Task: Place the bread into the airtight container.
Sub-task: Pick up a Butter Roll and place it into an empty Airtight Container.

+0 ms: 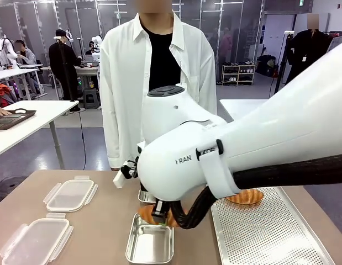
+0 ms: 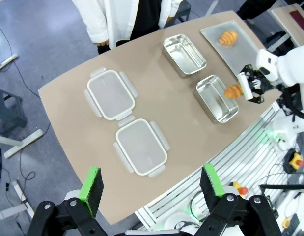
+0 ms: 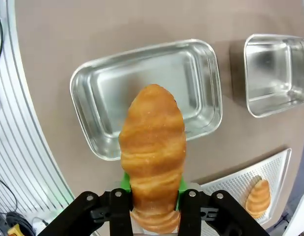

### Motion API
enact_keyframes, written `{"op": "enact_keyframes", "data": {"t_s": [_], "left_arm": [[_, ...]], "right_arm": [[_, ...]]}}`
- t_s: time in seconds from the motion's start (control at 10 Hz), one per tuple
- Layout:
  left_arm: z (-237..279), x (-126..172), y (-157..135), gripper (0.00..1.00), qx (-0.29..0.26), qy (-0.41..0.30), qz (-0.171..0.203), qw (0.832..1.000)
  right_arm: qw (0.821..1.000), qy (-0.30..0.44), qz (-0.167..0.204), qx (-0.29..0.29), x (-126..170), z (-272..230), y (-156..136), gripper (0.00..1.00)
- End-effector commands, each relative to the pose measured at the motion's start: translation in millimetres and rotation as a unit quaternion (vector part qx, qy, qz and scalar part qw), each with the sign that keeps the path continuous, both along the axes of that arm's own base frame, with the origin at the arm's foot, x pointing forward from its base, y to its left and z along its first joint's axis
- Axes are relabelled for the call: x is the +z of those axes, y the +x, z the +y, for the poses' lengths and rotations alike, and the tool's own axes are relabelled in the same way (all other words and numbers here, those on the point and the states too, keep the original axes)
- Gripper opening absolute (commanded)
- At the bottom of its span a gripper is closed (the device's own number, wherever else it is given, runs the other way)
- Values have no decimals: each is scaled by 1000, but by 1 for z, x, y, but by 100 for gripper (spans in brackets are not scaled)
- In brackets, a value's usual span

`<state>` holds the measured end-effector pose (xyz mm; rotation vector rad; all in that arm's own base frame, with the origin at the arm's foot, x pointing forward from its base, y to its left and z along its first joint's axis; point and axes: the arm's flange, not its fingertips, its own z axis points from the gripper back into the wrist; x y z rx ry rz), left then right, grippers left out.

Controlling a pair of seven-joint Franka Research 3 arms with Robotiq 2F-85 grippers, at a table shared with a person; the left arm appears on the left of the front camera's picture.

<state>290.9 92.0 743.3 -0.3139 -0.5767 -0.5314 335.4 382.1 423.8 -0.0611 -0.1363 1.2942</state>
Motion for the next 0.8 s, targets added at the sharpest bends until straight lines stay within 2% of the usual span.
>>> {"op": "enact_keyframes", "data": {"t_s": [0.0,0.1,0.7], "left_arm": [[1,2,-1,100,-6,8,-2,1000],[1,2,-1,100,-6,8,-2,1000],[1,2,-1,100,-6,8,-2,1000]], "right_arm": [[1000,9,3,-26,4,14,2,33],[1000,0,0,0,0,0,0,33],[1000,0,0,0,0,0,0,33]]}}
